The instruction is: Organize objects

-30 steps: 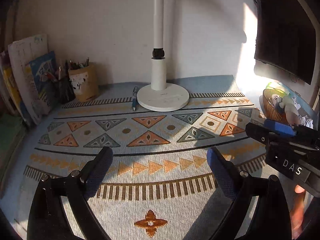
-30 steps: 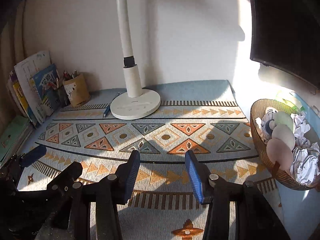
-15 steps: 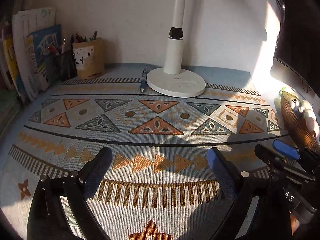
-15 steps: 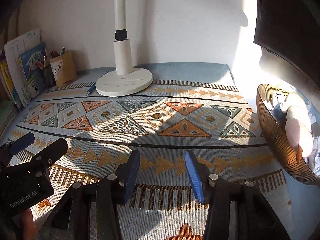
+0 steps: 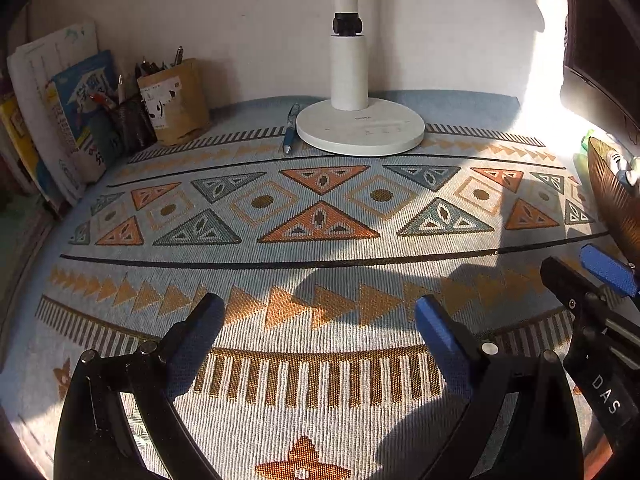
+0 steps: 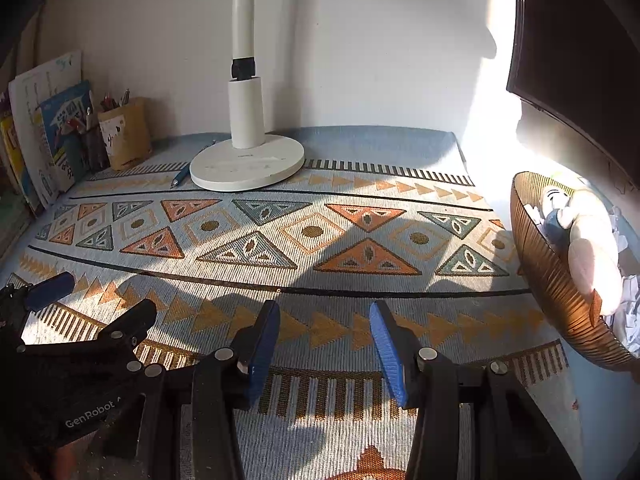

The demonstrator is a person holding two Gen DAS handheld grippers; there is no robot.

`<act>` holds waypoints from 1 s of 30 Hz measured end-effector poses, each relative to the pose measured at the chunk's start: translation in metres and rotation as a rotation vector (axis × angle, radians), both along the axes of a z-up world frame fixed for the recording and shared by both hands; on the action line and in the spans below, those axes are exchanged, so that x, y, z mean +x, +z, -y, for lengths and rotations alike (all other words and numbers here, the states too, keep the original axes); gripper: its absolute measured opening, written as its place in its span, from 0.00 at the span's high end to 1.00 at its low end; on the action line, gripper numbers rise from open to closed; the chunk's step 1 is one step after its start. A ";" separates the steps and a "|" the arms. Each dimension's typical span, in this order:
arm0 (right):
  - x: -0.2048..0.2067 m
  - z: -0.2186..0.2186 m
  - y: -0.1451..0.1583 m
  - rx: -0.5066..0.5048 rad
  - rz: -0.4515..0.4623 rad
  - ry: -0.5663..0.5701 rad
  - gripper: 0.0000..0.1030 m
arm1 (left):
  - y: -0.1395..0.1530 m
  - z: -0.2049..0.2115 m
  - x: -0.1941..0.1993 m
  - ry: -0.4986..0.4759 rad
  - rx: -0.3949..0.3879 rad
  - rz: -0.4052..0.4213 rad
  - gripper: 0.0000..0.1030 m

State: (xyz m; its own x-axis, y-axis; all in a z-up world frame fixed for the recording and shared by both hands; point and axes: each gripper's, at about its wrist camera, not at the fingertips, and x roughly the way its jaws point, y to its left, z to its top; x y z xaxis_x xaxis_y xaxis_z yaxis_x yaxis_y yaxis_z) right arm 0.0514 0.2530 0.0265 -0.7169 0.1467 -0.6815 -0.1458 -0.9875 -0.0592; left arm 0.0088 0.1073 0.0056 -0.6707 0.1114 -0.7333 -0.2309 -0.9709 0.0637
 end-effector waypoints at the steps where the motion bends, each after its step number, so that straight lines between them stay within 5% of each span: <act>1: 0.000 0.000 0.000 -0.001 0.000 0.000 0.56 | 0.000 0.001 -0.001 0.002 0.007 0.002 0.07; 30: -0.001 0.002 -0.001 0.000 0.007 0.003 0.54 | -0.002 0.006 -0.002 0.013 0.039 0.025 0.07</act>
